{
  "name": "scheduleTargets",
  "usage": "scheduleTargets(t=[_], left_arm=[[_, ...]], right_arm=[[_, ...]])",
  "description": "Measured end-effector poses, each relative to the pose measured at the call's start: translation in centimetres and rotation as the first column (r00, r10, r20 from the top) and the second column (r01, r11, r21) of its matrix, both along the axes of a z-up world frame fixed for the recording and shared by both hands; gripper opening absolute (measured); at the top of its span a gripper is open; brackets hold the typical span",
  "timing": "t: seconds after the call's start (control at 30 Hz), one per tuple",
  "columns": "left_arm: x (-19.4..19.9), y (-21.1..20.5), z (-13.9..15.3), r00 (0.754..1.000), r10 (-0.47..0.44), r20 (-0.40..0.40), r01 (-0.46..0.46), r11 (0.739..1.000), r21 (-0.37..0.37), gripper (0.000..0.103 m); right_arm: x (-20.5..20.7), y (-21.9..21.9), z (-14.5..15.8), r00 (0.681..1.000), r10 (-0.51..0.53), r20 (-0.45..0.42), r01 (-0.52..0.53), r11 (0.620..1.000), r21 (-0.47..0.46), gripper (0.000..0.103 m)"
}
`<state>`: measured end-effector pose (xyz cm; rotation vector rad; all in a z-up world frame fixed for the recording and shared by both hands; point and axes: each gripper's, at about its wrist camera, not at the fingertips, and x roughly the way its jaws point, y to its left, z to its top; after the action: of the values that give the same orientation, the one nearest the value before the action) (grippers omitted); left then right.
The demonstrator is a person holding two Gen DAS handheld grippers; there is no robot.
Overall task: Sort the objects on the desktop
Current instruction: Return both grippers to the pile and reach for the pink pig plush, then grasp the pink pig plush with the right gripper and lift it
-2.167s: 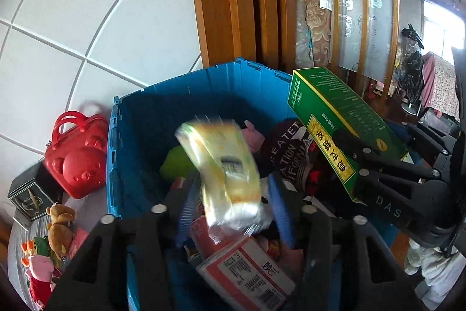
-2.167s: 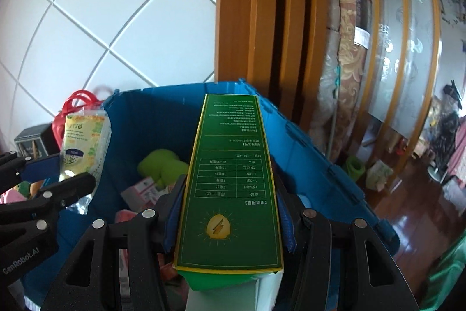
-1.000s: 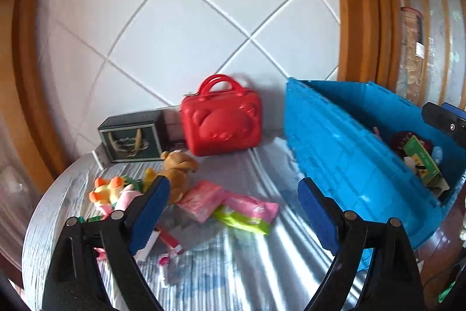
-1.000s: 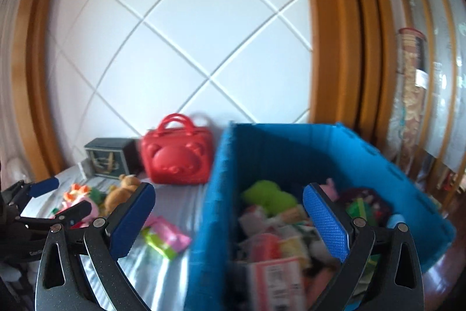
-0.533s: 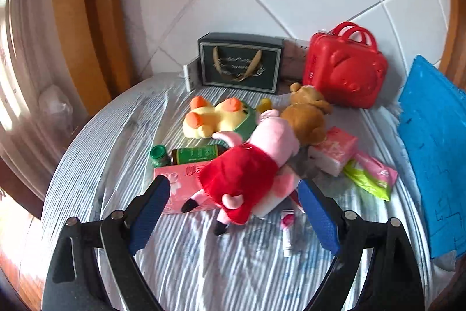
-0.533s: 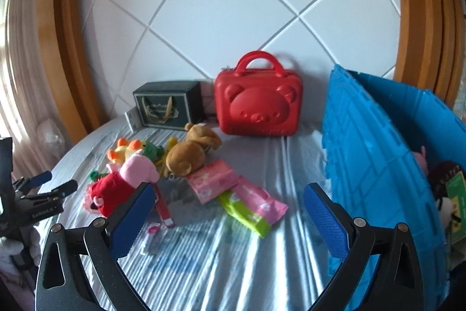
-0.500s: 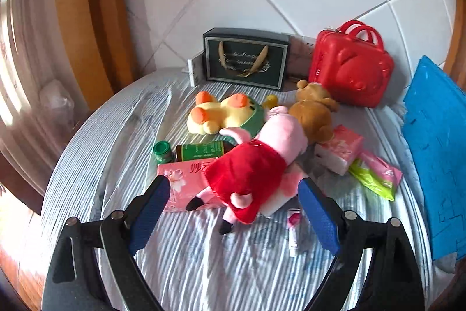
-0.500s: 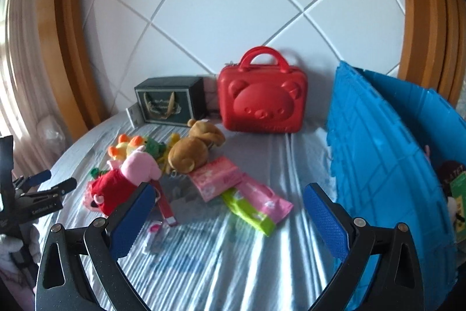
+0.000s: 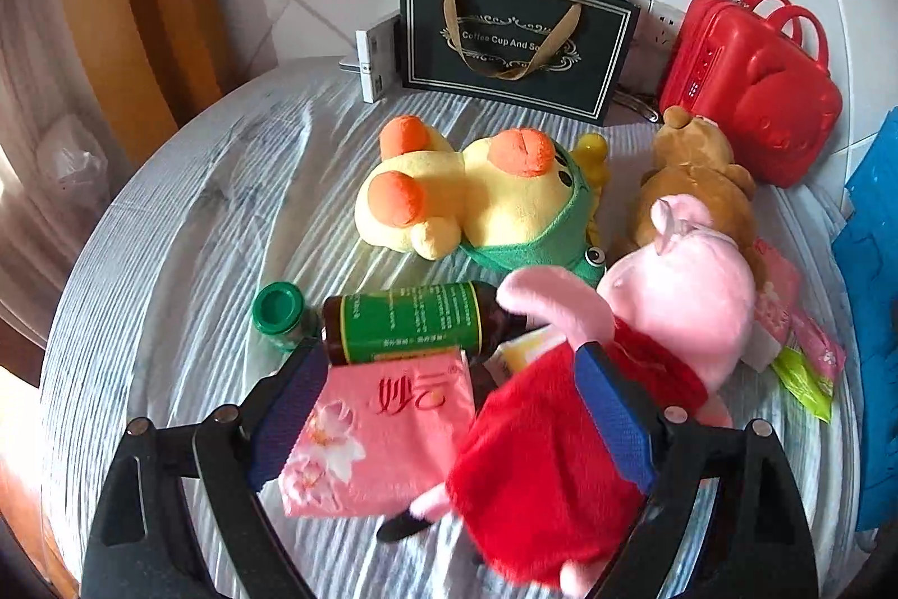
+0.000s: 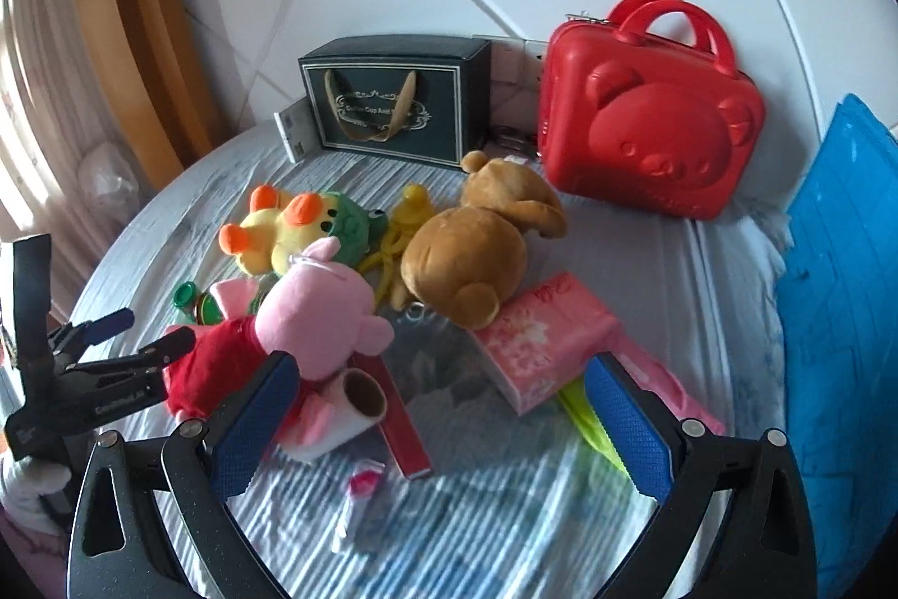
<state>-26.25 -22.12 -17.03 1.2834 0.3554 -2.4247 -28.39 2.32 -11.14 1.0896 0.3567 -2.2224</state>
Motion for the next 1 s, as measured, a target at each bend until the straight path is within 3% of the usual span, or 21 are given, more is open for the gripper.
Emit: scheduleTargets(t=[0.1, 0.2, 0.4, 0.53, 0.63, 0.7, 0.83, 1.0], left_arm=[[-2.4, 0.4, -1.0, 0.998, -0.061, -0.003, 0.061, 0.998, 0.017, 0.090], [-2.1, 2.6, -0.9, 0.984, -0.174, -0.044, 0.174, 0.985, 0.000, 0.090], [1.5, 6.3, -1.5, 0.926, -0.370, -0.073, 0.375, 0.922, 0.091, 0.091], [3.9, 7.6, -1.5, 0.927, -0.374, -0.036, 0.376, 0.925, 0.057, 0.090], [5.5, 8.3, -2.4, 0.932, -0.358, 0.049, 0.359, 0.933, 0.002, 0.090], [6.8, 8.7, -2.6, 0.935, -0.347, 0.069, 0.347, 0.938, 0.014, 0.090], [9.3, 9.5, -1.3, 0.948, -0.317, 0.028, 0.316, 0.948, 0.032, 0.090], [11.4, 12.8, -0.3, 0.959, -0.282, -0.020, 0.283, 0.954, 0.095, 0.090]], right_arm=[[-1.6, -2.2, -0.9, 1.000, -0.001, -0.003, 0.001, 1.000, 0.027, 0.103], [-3.0, -3.7, -1.9, 1.000, -0.006, 0.000, 0.006, 0.998, 0.056, 0.103], [-4.4, -5.9, -5.6, 0.998, 0.001, 0.064, -0.009, 0.993, 0.114, 0.103], [-2.0, -4.7, -8.8, 0.992, 0.033, 0.124, -0.059, 0.975, 0.215, 0.103], [0.6, -0.8, -9.7, 0.983, 0.013, 0.182, -0.047, 0.982, 0.182, 0.103], [2.2, 2.3, -9.5, 0.980, -0.020, 0.200, -0.012, 0.987, 0.159, 0.103], [4.5, 7.0, -9.6, 0.980, -0.115, 0.163, 0.081, 0.976, 0.202, 0.103], [7.1, 10.5, -11.6, 0.958, -0.091, 0.272, 0.048, 0.986, 0.161, 0.103]])
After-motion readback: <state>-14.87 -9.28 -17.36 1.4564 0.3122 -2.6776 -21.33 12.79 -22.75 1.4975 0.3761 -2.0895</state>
